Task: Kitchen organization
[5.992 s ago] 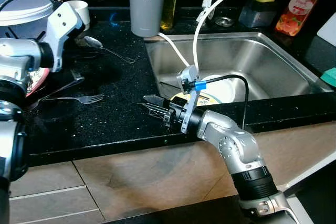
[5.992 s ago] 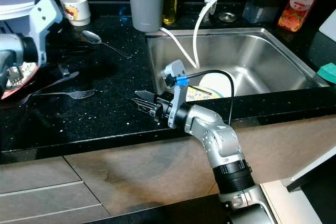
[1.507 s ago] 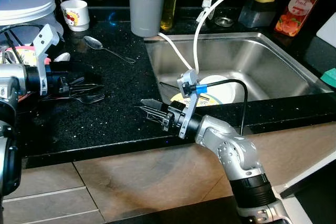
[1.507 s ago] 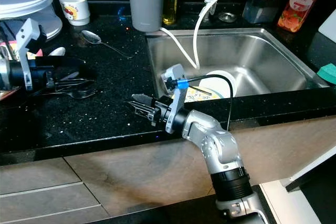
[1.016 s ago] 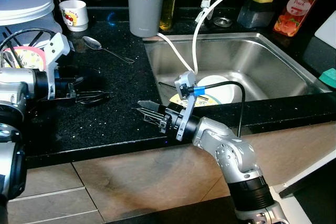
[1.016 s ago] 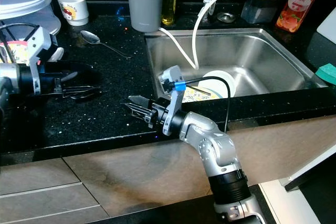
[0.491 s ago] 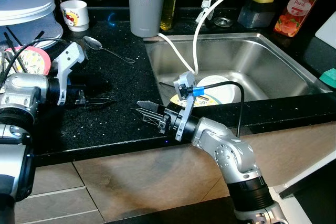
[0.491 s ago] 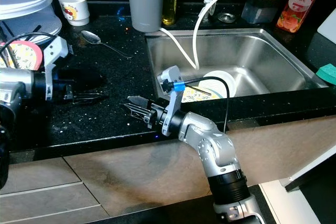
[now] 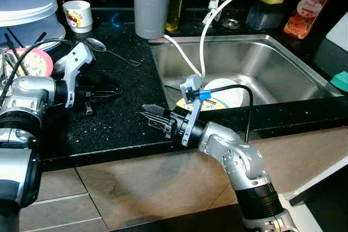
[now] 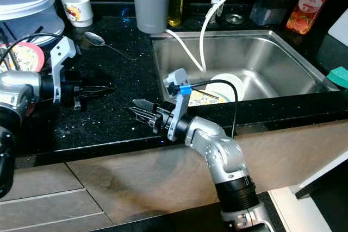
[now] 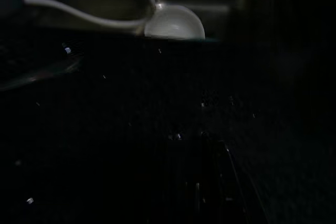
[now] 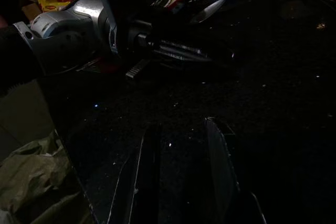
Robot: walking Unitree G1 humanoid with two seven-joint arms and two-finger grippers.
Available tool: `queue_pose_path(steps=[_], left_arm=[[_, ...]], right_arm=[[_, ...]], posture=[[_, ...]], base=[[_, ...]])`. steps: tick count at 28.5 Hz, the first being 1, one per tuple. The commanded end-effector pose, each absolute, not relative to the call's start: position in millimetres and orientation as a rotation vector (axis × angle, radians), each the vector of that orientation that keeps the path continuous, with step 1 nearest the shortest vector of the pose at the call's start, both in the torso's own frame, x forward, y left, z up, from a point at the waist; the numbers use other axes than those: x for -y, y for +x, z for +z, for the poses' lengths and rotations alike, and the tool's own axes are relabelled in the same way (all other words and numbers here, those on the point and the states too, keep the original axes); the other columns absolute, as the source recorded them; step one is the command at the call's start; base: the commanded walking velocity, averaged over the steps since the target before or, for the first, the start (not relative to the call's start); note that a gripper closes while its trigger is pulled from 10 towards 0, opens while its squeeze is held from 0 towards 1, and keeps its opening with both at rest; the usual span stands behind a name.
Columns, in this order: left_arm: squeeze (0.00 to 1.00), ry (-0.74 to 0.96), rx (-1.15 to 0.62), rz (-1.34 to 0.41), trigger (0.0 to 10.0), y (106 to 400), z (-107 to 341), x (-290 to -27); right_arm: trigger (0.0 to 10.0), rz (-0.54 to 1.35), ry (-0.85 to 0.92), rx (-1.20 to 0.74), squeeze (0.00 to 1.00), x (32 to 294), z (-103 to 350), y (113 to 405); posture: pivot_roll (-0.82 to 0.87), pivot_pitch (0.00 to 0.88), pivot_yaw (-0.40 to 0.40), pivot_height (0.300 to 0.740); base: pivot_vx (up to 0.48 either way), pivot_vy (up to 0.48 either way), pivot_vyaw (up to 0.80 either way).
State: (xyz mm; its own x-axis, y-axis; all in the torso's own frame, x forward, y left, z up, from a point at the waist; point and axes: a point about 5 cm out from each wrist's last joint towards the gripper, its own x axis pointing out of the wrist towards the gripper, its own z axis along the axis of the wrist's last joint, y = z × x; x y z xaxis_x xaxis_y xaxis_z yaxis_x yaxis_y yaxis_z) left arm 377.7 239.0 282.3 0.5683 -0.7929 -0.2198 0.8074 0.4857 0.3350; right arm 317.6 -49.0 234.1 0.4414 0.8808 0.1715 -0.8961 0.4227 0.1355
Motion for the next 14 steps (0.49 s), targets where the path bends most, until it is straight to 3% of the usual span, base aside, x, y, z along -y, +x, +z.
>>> queue_pose_path(steps=[1, 9, 14], left_arm=[[0.0, 0.385, -0.015, -0.992, 0.0, 380.1, 281.7, -231.6], [0.0, 0.226, 0.2, -1.015, 0.0, 385.1, 317.0, -210.3], [0.0, 0.01, 0.423, -1.003, 0.0, 386.8, 355.3, -194.5]], right_arm=[[10.0, 1.107, 0.229, 0.07, 0.0, 50.6, 232.9, 316.6], [10.0, 1.095, 0.228, 0.072, 0.0, 53.1, 233.5, 318.3], [10.0, 1.085, 0.229, 0.075, 0.0, 54.2, 234.0, 319.9]], posture=[[0.11, 0.164, -0.036, 0.74], [0.11, 0.167, -0.035, 0.74], [0.11, 0.167, -0.034, 0.74]], base=[[0.0, 0.0, 0.0], [0.0, 0.0, 0.0], [0.0, 0.0, 0.0]])
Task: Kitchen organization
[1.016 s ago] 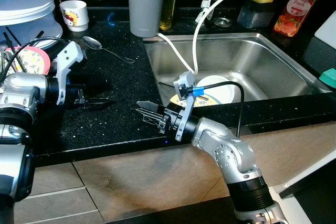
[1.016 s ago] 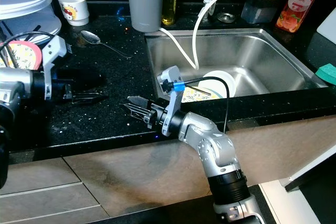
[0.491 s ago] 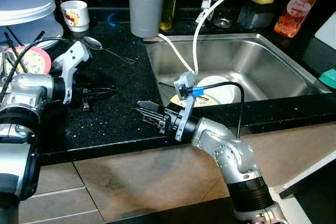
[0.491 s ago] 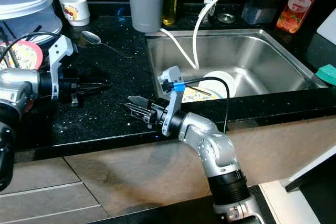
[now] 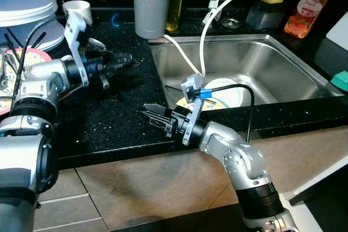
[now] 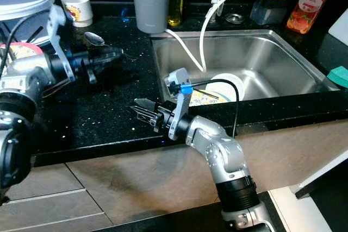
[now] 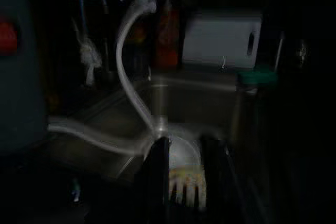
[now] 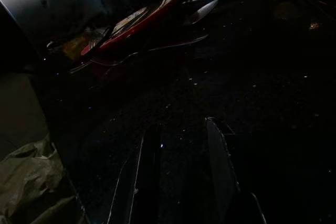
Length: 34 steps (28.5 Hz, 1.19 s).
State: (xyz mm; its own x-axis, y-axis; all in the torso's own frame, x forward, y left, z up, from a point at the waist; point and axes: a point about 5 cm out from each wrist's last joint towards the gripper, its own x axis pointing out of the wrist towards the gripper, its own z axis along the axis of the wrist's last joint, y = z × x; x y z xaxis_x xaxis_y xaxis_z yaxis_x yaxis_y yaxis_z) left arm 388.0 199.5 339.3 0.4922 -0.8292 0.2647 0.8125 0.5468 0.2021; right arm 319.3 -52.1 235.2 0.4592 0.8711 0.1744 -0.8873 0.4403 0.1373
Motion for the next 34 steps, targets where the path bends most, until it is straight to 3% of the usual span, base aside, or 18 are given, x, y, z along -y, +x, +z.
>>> queue_pose_path(steps=[1, 10, 14, 18, 19, 20, 21, 25, 29, 34], left_arm=[[0.0, 0.01, 0.423, -1.003, 0.0, 386.8, 355.3, -194.5], [0.0, -0.241, 0.613, -0.892, 0.0, 388.3, 387.7, -190.6], [0.0, -0.457, 0.741, -0.673, 0.0, 392.9, 403.7, -190.1], [0.0, -0.547, 0.772, -0.598, 0.0, 395.6, 400.4, -183.2], [0.0, -0.641, 0.784, -0.535, 0.0, 397.5, 397.4, -184.4], [0.0, -0.673, 0.784, -0.516, 0.0, 398.2, 396.4, -184.9], [0.0, -0.725, 0.782, -0.476, 0.0, 399.5, 393.8, -186.5], [0.0, -0.897, 0.753, -0.361, 0.0, 404.3, 378.6, -189.1], [0.0, -0.927, 0.746, -0.325, 0.0, 404.1, 366.0, -185.3], [0.0, -1.163, 0.752, -0.237, 0.0, 400.0, 347.0, -186.7]], right_arm=[[10.0, 1.085, 0.229, 0.075, 0.0, 54.2, 234.0, 319.9], [10.0, 1.078, 0.23, 0.077, 0.0, 54.5, 234.6, 320.5], [10.0, 1.017, 0.29, 0.125, 0.0, 53.6, 242.3, 324.1], [10.0, 0.942, 0.363, 0.178, 0.0, 51.6, 251.1, 327.7], [10.0, 0.93, 0.384, 0.194, 0.47, 49.4, 254.4, 327.6], [10.0, 0.927, 0.388, 0.197, 0.47, 48.7, 255.2, 327.5], [10.0, 0.92, 0.39, 0.203, 1.0, 47.6, 256.3, 327.4], [10.0, 0.894, 0.378, 0.242, 1.0, 43.9, 261.4, 326.2], [10.0, 0.866, 0.354, 0.285, 1.0, 42.8, 266.8, 325.1], [10.0, 0.828, 0.292, 0.4, 1.0, 39.6, 282.5, 321.2]], posture=[[0.11, 0.167, -0.034, 0.74], [0.11, 0.167, -0.033, 0.74], [0.11, 0.165, -0.03, 0.74], [0.12, 0.155, -0.027, 0.74], [0.11, 0.154, -0.023, 0.74], [0.11, 0.154, -0.023, 0.74], [0.12, 0.152, -0.021, 0.74], [0.12, 0.15, -0.02, 0.74], [0.12, 0.148, -0.021, 0.74], [0.12, 0.146, -0.023, 0.74]], base=[[0.0, 0.0, 0.0], [0.0, 0.0, 0.0], [0.0, 0.0, 0.0], [0.0, 0.0, 0.0], [0.0, 0.0, 0.0], [0.0, 0.0, 0.0], [0.0, 0.0, 0.0], [0.0, 0.0, 0.0], [0.0, 0.0, 0.0], [0.0, 0.0, 0.0]])
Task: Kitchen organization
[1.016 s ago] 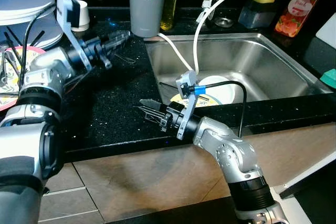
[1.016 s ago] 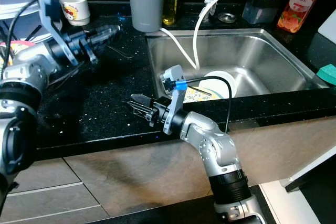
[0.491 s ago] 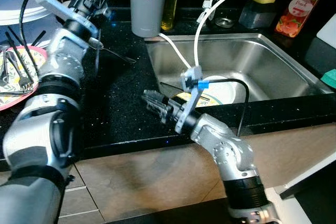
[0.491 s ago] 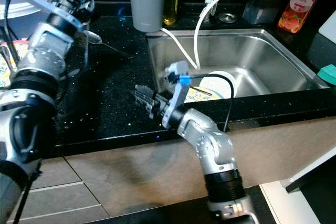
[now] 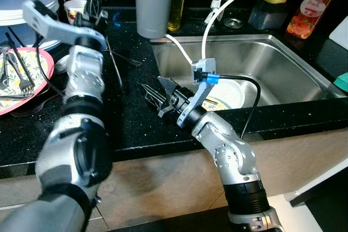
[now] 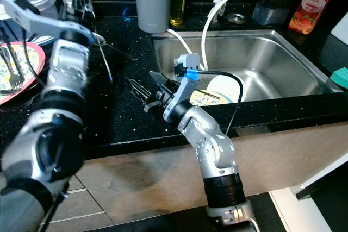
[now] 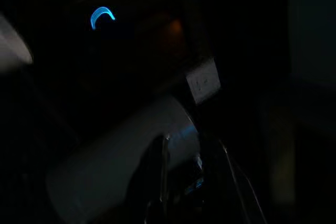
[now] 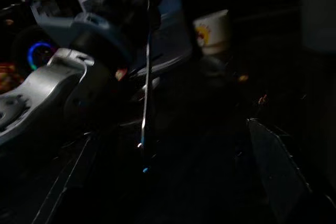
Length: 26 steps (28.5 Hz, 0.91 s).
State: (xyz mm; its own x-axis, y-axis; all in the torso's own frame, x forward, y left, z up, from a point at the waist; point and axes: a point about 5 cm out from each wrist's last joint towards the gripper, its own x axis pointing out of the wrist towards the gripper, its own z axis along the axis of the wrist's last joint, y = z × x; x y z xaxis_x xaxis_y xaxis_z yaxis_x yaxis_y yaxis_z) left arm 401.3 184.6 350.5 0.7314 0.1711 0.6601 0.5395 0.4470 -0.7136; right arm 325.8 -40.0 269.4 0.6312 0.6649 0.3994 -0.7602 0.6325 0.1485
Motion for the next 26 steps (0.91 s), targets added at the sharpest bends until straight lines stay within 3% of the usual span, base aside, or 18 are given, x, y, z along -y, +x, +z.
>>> queue_pose_path(steps=[1, 4, 5, 14, 16, 26], left_arm=[[0.0, -1.194, 0.755, -0.233, 0.0, 398.9, 344.8, -186.2], [0.0, -1.233, 0.769, -0.239, 0.0, 396.7, 343.5, -184.9], [0.0, -1.264, 0.78, -0.247, 0.0, 395.6, 343.6, -184.4], [0.0, -1.467, 0.798, -0.27, 0.0, 391.0, 343.8, -182.7], [0.0, -1.58, 0.734, -0.383, 0.0, 388.4, 343.2, -173.8], [0.0, -1.551, 0.689, -0.513, 0.0, 380.4, 347.0, -165.6]], right_arm=[[10.0, 0.819, 0.276, 0.426, 1.0, 38.1, 286.1, 320.2], [10.0, 0.807, 0.268, 0.453, 1.0, 35.0, 290.4, 318.7], [10.0, 0.803, 0.272, 0.462, 0.0, 33.1, 292.2, 318.1], [10.0, 0.807, 0.255, 0.492, 0.0, 26.3, 296.7, 318.0], [10.0, 0.825, 0.222, 0.505, 0.0, 22.7, 297.4, 317.3], [10.0, 0.829, 0.205, 0.513, 0.0, 20.7, 296.1, 318.0]], posture=[[0.12, 0.144, -0.022, 0.74], [0.12, 0.144, -0.022, 0.74], [0.12, 0.144, -0.022, 0.74], [0.12, 0.154, -0.02, 0.74], [0.12, 0.157, -0.018, 0.74], [0.12, 0.155, -0.017, 0.74]], base=[[0.0, 0.0, 0.0], [0.0, 0.0, 0.0], [0.0, 0.0, 0.0], [0.0, 0.0, 0.0], [0.0, 0.0, 0.0], [0.0, 0.0, 0.0]])
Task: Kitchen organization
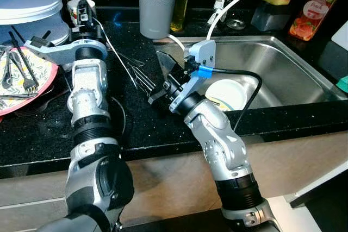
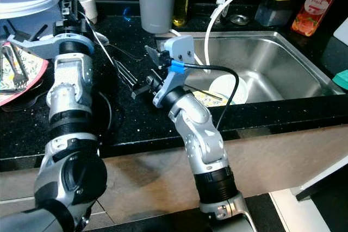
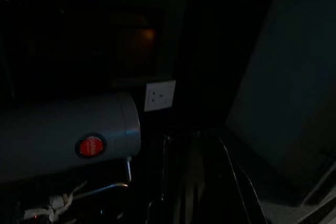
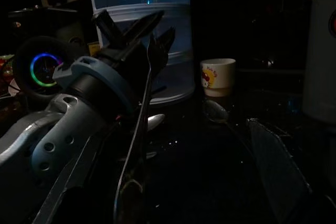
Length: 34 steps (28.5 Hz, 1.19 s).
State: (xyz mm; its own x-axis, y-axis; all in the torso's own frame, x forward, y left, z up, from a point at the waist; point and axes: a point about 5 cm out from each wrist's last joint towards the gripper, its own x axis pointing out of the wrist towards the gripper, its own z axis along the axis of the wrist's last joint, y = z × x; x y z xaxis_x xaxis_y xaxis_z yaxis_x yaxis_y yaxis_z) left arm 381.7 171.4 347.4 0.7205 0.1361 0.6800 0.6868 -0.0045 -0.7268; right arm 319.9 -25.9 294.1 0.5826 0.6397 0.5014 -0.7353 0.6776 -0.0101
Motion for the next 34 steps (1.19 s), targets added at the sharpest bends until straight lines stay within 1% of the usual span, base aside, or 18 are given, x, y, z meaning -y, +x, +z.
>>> queue_pose_path(steps=[1, 5, 7, 8, 15, 16, 20, 24, 30, 31, 32, 33, 34], left_arm=[[0.0, -1.551, 0.689, -0.513, 0.0, 380.4, 347.0, -165.6], [0.0, -1.577, 0.704, -0.504, 0.0, 379.2, 347.9, -169.1], [0.0, -1.59, 0.713, -0.517, 0.0, 376.8, 349.7, -171.0], [0.0, -1.592, 0.712, -0.526, 0.0, 375.8, 350.3, -171.0], [0.0, -1.587, 0.705, -0.565, 0.0, 371.5, 352.0, -168.2], [0.0, -1.585, 0.703, -0.574, 0.0, 370.7, 352.7, -166.5], [0.0, -1.584, 0.702, -0.583, 0.0, 369.9, 353.5, -164.5], [0.0, -1.582, 0.691, -0.614, 0.0, 366.3, 353.7, -158.6], [0.0, -1.579, 0.683, -0.628, 0.0, 365.6, 353.4, -157.5], [0.0, -1.572, 0.681, -0.631, 0.0, 365.7, 353.7, -157.2], [0.0, -1.568, 0.68, -0.633, 0.0, 366.0, 353.9, -157.3], [0.0, -1.566, 0.679, -0.634, 0.0, 366.1, 354.5, -157.1], [0.0, -1.566, 0.679, -0.634, 0.0, 366.1, 354.5, -157.1]], right_arm=[[10.0, 0.829, 0.205, 0.513, 0.0, 20.7, 296.1, 318.0], [10.0, 0.85, 0.198, 0.509, 0.0, 19.2, 295.4, 316.6], [10.0, 0.896, 0.187, 0.493, 0.0, 15.3, 293.1, 313.9], [10.0, 0.913, 0.175, 0.484, 1.0, 13.6, 291.5, 312.8], [10.0, 0.926, 0.134, 0.456, 1.0, 9.4, 285.7, 312.4], [10.0, 0.915, 0.122, 0.446, 0.0, 9.3, 284.2, 314.2], [10.0, 0.9, 0.104, 0.432, 0.0, 9.4, 282.0, 316.6], [10.0, 0.832, 0.076, 0.429, 0.0, 14.8, 280.2, 323.0], [10.0, 0.819, 0.066, 0.423, 0.0, 16.1, 279.7, 324.5], [8.1, 0.814, 0.073, 0.423, 0.0, 16.7, 279.9, 324.9], [3.6, 0.807, 0.082, 0.422, 0.0, 17.4, 280.2, 325.7], [1.0, 0.801, 0.09, 0.422, 0.0, 17.9, 280.6, 326.4], [1.0, 0.801, 0.09, 0.422, 0.0, 17.9, 280.6, 326.4]], posture=[[0.12, 0.155, -0.017, 0.74], [0.12, 0.155, -0.017, 0.74], [0.12, 0.155, -0.018, 0.74], [0.12, 0.155, -0.018, 0.74], [0.12, 0.154, -0.018, 0.74], [0.12, 0.153, -0.017, 0.74], [0.12, 0.153, -0.017, 0.74], [0.12, 0.153, -0.017, 0.74], [0.12, 0.153, -0.017, 0.74], [0.12, 0.153, -0.017, 0.74], [0.13, 0.153, -0.015, 0.74], [0.13, 0.153, -0.015, 0.74], [0.13, 0.153, -0.015, 0.74]], base=[[0.0, 0.0, 0.0], [0.0, 0.0, 0.0], [0.0, 0.0, 0.0], [0.0, 0.0, 0.0], [0.0, 0.0, 0.0], [0.0, 0.0, 0.0], [0.0, 0.0, 0.0], [0.0, 0.0, 0.0], [0.0, 0.0, 0.0], [0.0, 0.0, 0.0], [0.0, 0.0, 0.0], [0.0, 0.0, 0.0], [0.0, 0.0, 0.0]])
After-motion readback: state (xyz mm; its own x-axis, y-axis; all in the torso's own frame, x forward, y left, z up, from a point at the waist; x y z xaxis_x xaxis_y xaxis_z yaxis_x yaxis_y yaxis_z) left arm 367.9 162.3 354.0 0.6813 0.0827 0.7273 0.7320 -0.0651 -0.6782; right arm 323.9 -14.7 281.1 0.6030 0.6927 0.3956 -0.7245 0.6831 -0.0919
